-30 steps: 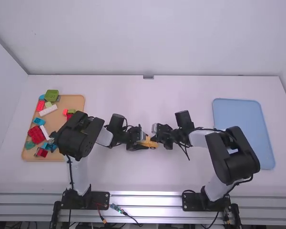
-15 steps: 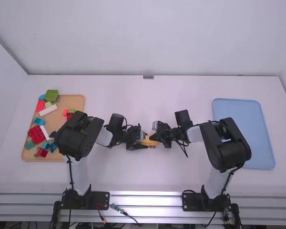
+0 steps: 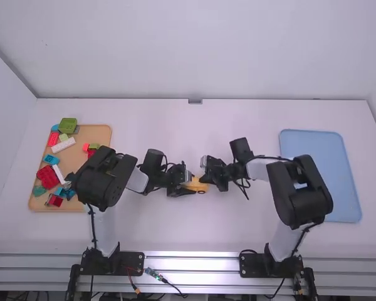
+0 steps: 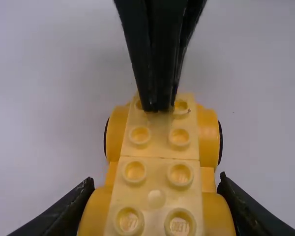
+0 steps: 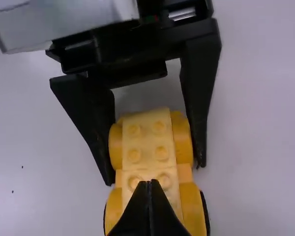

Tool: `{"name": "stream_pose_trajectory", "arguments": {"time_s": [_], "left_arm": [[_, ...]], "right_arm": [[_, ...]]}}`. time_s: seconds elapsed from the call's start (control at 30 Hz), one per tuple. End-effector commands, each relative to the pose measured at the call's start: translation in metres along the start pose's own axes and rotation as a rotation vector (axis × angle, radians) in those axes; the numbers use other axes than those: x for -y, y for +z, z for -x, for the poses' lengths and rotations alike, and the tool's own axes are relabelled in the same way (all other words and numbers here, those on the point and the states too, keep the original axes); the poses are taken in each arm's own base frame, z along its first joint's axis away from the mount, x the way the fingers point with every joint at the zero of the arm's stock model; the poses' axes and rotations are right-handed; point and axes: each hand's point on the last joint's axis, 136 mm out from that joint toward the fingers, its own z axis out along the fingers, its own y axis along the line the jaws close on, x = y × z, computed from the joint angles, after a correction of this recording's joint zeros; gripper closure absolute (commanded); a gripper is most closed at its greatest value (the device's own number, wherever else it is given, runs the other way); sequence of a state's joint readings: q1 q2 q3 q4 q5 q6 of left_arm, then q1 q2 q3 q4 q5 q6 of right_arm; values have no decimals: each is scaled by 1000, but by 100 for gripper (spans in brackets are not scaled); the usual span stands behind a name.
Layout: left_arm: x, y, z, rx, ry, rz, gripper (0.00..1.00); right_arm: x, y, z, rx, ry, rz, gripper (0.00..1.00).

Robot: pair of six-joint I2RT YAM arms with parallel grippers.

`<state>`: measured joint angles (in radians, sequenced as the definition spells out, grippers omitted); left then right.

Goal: Assemble lego blocks to make yellow taxi

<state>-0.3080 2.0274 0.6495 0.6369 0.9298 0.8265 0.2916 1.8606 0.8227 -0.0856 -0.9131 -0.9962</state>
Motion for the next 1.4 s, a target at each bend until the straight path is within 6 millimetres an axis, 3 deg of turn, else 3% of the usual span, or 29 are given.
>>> {"name": "stream_pose_trajectory", "arguments": {"time_s": [0.0,0.03,0.1,0.13,0.17,0.27,0.3,0.5,0.57,0.63,0.77,0.93,1.2,1.37], "left_arm": [[8,2,-4,3,-42,-26,42],[8,2,-4,-1,-44,-23,41],[5,2,-7,-17,-61,-7,40],[4,2,-9,-27,-67,2,39],[3,2,-10,-33,-67,7,39],[3,2,-9,-31,-66,6,37],[3,2,-9,-31,-67,6,35],[3,2,-10,-32,-68,5,26],[4,2,-10,-33,-71,4,6],[4,2,-10,-32,-70,5,1],[2,0,-7,-33,-70,9,1],[-8,-17,5,-30,-161,43,1],[-25,-57,33,-21,-208,122,1],[-56,-105,30,-94,-444,345,1]], "right_arm": [[30,-29,35,-9,-61,-134,100],[34,-35,41,-13,-53,-157,100],[43,-51,51,-47,-18,-226,88],[47,-60,55,-71,4,-263,78],[49,-69,57,-102,34,-307,60],[52,-85,56,-173,93,-387,39],[52,-93,53,-208,130,-427,1],[46,-107,38,-297,298,-518,1],[48,-111,29,-336,381,-580,1],[50,-114,25,-360,417,-626,1],[52,-114,23,-406,423,-688,1],[49,-109,26,-436,389,-701,1],[51,-108,28,-431,378,-709,1],[55,-116,24,-421,424,-733,1]]}}
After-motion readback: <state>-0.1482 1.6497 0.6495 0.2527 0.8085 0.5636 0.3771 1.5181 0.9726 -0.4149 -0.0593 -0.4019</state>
